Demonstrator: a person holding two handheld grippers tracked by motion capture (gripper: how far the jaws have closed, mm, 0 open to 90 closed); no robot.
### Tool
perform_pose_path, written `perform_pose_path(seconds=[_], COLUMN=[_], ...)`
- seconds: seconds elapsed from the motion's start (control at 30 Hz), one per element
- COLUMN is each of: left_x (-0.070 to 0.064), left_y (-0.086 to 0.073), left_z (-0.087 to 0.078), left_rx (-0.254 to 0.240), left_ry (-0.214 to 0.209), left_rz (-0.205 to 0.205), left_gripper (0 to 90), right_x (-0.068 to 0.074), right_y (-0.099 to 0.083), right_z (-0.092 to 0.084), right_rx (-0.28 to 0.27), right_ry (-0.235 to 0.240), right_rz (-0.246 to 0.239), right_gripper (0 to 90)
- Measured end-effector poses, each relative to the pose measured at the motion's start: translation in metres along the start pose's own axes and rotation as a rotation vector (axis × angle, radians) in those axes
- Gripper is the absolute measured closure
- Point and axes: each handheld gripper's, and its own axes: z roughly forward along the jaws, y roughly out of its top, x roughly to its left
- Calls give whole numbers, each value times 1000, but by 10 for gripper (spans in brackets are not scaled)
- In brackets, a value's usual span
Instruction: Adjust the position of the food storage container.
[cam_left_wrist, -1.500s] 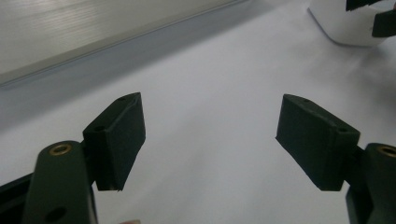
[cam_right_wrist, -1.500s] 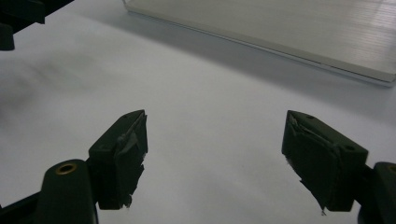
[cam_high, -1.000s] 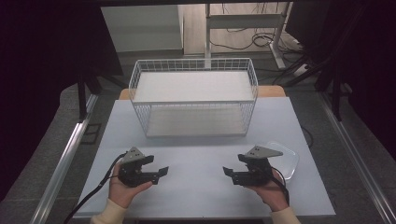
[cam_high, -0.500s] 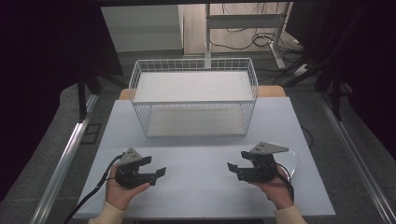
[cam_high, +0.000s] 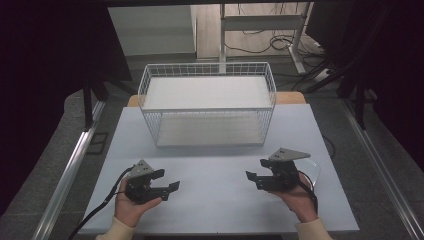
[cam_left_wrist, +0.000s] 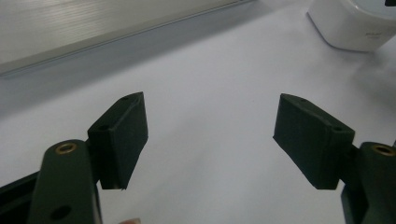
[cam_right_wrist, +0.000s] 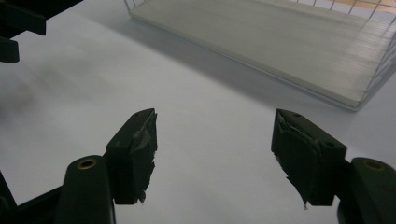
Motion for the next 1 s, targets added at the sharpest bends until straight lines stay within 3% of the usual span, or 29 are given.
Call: perform_pose_path(seconds=[0.23,0.33,0.5,0.7,1.0], left_x=[0,0,0,0,0], left_y=[0,0,1,0,0], left_z=[-1,0,-2,1,-2], left_rx=[-1,-4,-17,-4,-8], left_ry=[17,1,17,9,17], left_rz=[6,-5,-20,-10,-6], left_gripper=[256,257,258,259,259], right_x=[-10,-14,-28,-44,-68], right_y=[3,5,20,33,20], right_z=[-14,-18,-38,-48,-57], right_rx=[-13,-5,4,-15,3], right_ry=[-11,-27,-64,-92,-146], right_rz=[21,31,44,70,109], right_gripper=[330,330,339,355,382])
